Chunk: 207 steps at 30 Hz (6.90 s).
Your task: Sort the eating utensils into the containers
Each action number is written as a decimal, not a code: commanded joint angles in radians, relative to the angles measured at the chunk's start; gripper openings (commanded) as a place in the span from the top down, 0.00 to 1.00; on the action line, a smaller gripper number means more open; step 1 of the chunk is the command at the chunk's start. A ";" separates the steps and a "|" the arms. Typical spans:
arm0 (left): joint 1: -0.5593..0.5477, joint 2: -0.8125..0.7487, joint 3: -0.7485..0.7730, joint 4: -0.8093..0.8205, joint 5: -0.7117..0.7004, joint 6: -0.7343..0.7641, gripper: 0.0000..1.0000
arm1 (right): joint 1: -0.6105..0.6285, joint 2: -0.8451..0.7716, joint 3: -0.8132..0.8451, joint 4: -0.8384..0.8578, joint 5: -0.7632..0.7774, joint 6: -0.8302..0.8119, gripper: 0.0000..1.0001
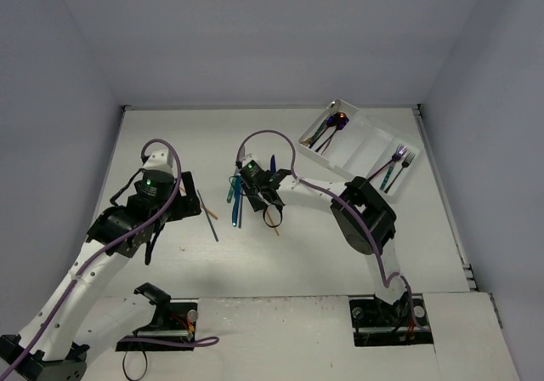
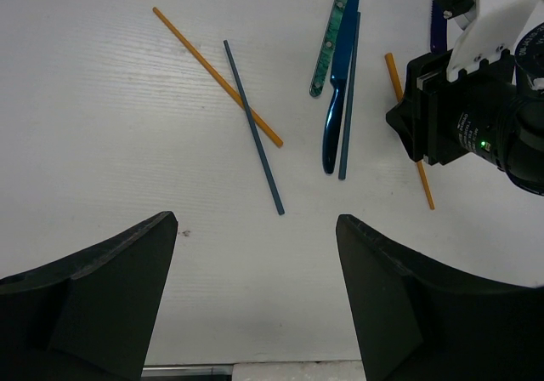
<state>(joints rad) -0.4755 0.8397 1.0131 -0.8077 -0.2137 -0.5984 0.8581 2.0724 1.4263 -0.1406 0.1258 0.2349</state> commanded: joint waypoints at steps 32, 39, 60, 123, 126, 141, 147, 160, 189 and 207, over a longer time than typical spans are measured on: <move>0.010 -0.009 -0.016 0.009 0.032 -0.050 0.26 | -0.828 0.036 0.350 -0.060 0.156 0.203 0.99; 0.011 0.000 -0.008 0.005 0.037 -0.049 0.26 | -0.850 0.121 0.402 -0.062 0.163 0.228 0.76; 0.013 0.404 -0.051 0.120 0.066 -0.172 0.35 | -0.508 -0.538 -0.077 -0.059 0.062 0.104 0.64; -0.101 0.484 0.238 0.944 0.622 -0.339 1.00 | -0.233 -0.712 -0.046 -0.008 -0.591 0.077 0.50; -0.111 0.486 0.243 0.950 0.623 -0.343 1.00 | -0.230 -0.705 -0.049 -0.002 -0.575 0.080 0.53; -0.115 0.492 0.217 0.837 0.509 -0.248 0.51 | -0.246 -0.710 -0.076 0.004 -0.390 0.084 1.00; -0.106 0.443 0.246 0.493 0.243 -0.086 0.26 | -0.358 -0.678 -0.109 0.001 -0.276 0.135 1.00; -0.097 0.202 0.106 0.149 -0.145 0.051 0.22 | -0.698 -0.347 -0.038 0.004 0.062 0.299 1.00; -0.092 0.064 0.071 -0.004 -0.165 0.064 0.19 | -0.365 -0.322 0.058 -0.032 0.210 0.170 0.60; -0.092 0.032 0.107 -0.066 -0.147 0.062 0.19 | 0.094 -0.051 0.083 -0.030 0.288 0.447 0.59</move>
<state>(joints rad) -0.5747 0.8905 1.0672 -0.8615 -0.3492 -0.5426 0.9082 1.9876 1.4680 -0.1785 0.3414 0.6146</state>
